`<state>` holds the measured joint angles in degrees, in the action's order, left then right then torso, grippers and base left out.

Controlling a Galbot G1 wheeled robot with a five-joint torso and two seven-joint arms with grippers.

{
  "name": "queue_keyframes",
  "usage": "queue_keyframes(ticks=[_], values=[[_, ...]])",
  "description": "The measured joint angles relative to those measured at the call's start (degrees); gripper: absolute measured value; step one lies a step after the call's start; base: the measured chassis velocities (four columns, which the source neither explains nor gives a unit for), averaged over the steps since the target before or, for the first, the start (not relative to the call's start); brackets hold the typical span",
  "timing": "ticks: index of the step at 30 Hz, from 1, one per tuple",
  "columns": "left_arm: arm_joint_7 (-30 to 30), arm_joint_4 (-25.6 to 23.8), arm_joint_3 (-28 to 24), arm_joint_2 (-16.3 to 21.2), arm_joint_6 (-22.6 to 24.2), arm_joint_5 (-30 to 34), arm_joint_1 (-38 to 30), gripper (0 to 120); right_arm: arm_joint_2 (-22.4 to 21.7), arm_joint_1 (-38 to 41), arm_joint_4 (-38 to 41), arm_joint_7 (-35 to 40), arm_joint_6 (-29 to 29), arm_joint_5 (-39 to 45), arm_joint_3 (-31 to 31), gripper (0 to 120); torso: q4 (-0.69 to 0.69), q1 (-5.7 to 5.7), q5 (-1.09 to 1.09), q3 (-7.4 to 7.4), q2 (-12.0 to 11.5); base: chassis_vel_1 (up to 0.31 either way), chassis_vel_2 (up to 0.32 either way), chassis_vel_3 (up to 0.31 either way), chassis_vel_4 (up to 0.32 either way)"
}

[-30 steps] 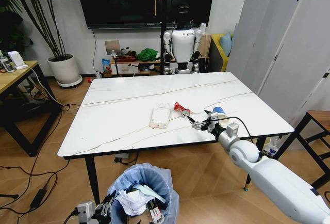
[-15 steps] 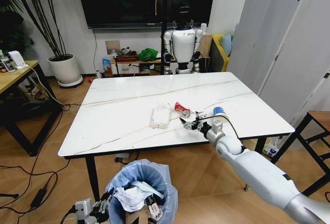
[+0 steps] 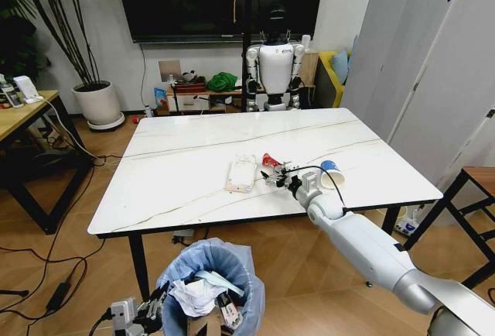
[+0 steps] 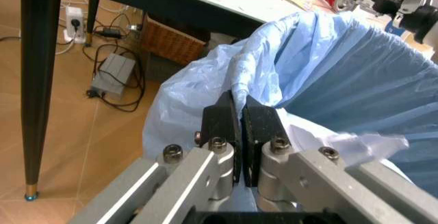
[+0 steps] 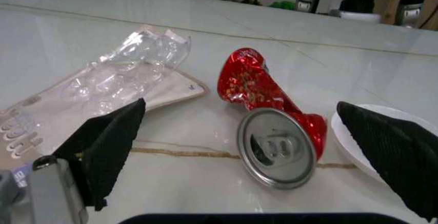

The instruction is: Pick up the trash bin and place the trash from the table into it.

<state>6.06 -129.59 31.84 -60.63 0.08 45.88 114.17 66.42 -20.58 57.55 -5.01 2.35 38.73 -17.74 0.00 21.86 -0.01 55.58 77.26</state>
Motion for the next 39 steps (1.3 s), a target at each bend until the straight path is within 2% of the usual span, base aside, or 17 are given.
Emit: queue_keyframes(ticks=[7,19,39], values=[[0.0,-0.13,0.21,0.14,0.03,-0.05,0.38,0,0.34,0.71,-2.29,-1.53,0.01,-0.26,0.59,100,0.0,0.0,0.0,0.0,0.0,0.0,0.0,0.0,0.0],[0.0,-0.31,0.62,-0.02,0.05,-0.14,0.59,0,4.04,3.34,-8.23,-4.05,0.94,-0.13,1.04,100,0.01,0.0,0.01,0.0,0.0,0.0,0.0,0.0,0.0],[0.03,-0.14,0.7,-0.18,0.16,-0.16,0.51,0,4.55,2.68,-11.41,-5.65,2.01,-0.33,1.25,100,0.0,-0.01,0.01,0.0,0.0,0.0,0.0,0.0,0.0]])
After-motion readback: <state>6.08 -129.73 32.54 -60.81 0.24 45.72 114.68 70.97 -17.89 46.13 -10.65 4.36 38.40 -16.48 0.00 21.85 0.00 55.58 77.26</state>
